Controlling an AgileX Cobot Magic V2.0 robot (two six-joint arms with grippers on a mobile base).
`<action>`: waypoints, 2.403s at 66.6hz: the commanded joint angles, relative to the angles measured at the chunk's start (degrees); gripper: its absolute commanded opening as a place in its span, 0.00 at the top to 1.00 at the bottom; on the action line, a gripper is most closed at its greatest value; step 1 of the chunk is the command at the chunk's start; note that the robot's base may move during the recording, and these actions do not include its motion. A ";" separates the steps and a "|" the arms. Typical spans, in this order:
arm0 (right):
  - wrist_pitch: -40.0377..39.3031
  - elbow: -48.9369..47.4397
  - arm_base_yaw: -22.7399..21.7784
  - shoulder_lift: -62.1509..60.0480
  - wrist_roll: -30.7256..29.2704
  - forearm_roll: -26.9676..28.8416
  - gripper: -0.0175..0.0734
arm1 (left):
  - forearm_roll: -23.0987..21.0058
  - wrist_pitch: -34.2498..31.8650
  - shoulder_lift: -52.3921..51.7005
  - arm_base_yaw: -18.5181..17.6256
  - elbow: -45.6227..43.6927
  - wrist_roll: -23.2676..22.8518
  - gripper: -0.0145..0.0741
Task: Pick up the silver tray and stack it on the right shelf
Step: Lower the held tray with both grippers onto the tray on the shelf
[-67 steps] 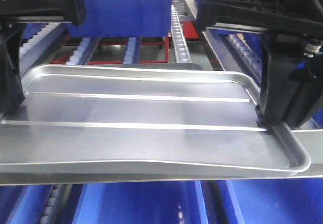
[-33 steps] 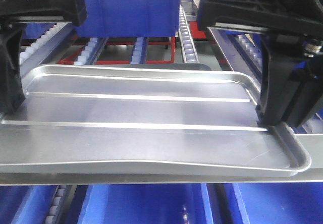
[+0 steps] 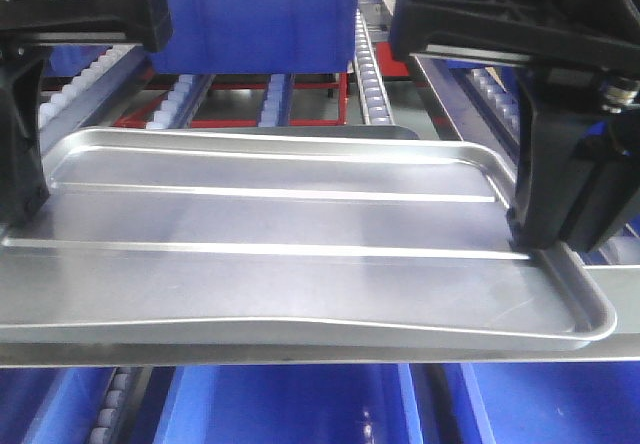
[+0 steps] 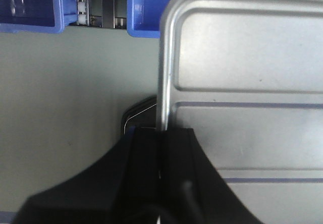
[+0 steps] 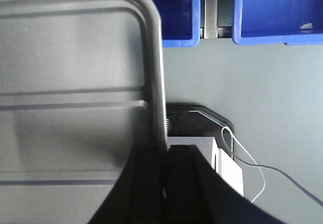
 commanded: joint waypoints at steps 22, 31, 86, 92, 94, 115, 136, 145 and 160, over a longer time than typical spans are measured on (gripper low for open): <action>-1.89 -1.72 0.08 -1.57 0.38 -0.89 0.75 | -0.16 -0.35 -1.72 -0.47 -1.67 0.22 0.95; -2.24 -1.72 0.08 -1.57 0.38 -0.89 0.75 | 0.07 -0.35 -1.72 -0.47 -1.67 0.22 0.95; -11.50 -16.37 -8.67 12.53 -9.73 -0.93 0.75 | -5.53 -16.85 0.43 19.88 -2.15 20.33 0.95; -13.09 -19.07 -8.75 16.35 -9.73 -1.08 0.75 | -5.53 -18.03 2.93 22.37 -4.20 22.49 0.95; -13.58 -19.72 -8.75 17.57 -9.73 -1.08 0.75 | -5.53 -18.33 4.02 23.11 -4.88 23.04 0.95; -18.85 -27.03 -10.54 27.56 -9.73 -3.04 0.75 | -5.53 -22.34 17.93 26.66 -15.53 27.36 0.95; -20.47 -27.74 -12.06 30.01 -9.73 -3.04 0.75 | -7.93 -23.60 25.37 27.82 -18.18 27.36 0.95; -21.13 -27.74 -12.31 30.01 -9.73 -3.10 0.75 | -8.07 -23.48 25.57 27.82 -18.18 27.36 0.95; -20.84 -27.74 -12.57 30.01 -9.73 -3.10 0.73 | -7.97 -23.23 25.57 27.82 -18.18 27.36 0.95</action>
